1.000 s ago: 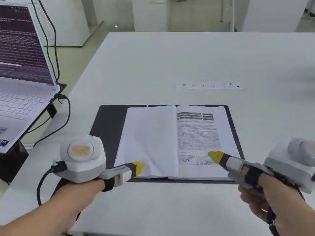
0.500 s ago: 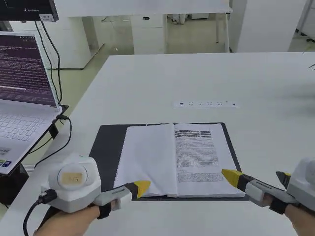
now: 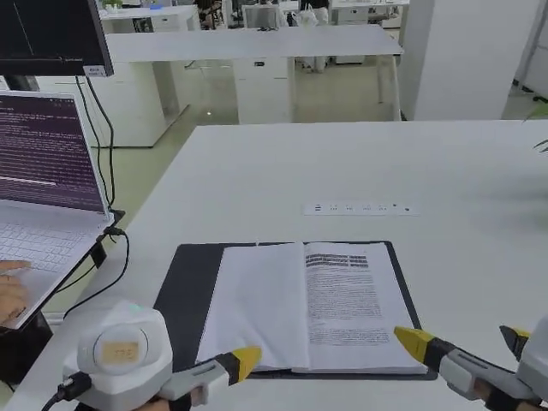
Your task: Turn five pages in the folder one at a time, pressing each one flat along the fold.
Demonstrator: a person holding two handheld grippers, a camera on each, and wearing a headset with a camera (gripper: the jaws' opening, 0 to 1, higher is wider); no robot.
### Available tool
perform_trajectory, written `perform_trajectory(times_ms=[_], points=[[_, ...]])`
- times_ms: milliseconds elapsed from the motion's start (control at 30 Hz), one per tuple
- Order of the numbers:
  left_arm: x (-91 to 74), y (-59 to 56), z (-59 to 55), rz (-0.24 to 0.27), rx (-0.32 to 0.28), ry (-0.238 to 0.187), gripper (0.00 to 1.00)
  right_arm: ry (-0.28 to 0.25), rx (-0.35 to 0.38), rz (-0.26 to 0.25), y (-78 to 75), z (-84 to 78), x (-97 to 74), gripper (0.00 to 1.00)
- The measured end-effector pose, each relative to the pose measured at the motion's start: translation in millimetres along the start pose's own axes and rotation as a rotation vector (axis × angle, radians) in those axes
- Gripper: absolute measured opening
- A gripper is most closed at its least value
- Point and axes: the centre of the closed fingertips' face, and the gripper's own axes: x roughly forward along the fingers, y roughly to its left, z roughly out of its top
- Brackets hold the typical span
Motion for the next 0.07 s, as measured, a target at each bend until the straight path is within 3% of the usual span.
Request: perform_trajectory(times_ms=[67], points=[[-3.1, -1.2, 1.0, 0.004, 0.000, -0.005, 0.99, 0.009, -0.015, 0.003, 1.5, -1.1, 1.5, 1.00]])
